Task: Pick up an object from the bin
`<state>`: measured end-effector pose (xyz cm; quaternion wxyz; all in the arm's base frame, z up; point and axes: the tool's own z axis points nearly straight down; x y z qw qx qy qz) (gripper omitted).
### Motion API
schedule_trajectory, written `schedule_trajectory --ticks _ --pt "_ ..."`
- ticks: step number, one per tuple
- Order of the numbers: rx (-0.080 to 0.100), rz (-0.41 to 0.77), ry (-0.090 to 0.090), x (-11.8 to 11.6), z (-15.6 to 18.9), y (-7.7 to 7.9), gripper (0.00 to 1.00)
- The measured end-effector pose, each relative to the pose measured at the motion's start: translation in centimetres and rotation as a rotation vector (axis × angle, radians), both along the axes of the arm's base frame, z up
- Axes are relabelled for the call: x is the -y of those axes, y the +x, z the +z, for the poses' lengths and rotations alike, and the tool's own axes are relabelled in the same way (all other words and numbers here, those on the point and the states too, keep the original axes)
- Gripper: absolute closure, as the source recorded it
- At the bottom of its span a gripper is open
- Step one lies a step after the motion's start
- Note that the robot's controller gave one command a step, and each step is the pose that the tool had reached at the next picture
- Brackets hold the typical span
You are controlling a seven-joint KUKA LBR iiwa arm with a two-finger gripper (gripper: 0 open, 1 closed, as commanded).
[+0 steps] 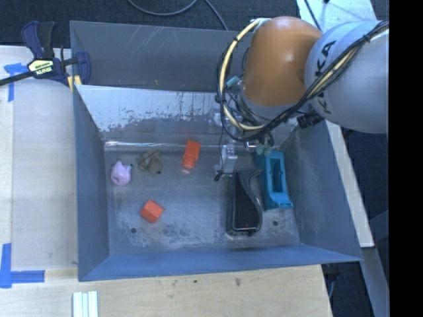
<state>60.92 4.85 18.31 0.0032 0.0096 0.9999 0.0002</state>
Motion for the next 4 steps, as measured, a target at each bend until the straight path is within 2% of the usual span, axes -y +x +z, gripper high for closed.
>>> schedule_trajectory --ticks 1,2,3,4 --pt "-0.002 0.063 0.000 0.1 -3.0 -4.2 0.00" --pt "0.002 0.133 -0.003 -3.2 -5.6 -4.8 0.00" --pt "0.003 0.265 0.000 -7.2 -10.7 -6.1 0.00" --pt "0.000 0.346 -0.004 -10.6 -11.3 -8.4 0.00"
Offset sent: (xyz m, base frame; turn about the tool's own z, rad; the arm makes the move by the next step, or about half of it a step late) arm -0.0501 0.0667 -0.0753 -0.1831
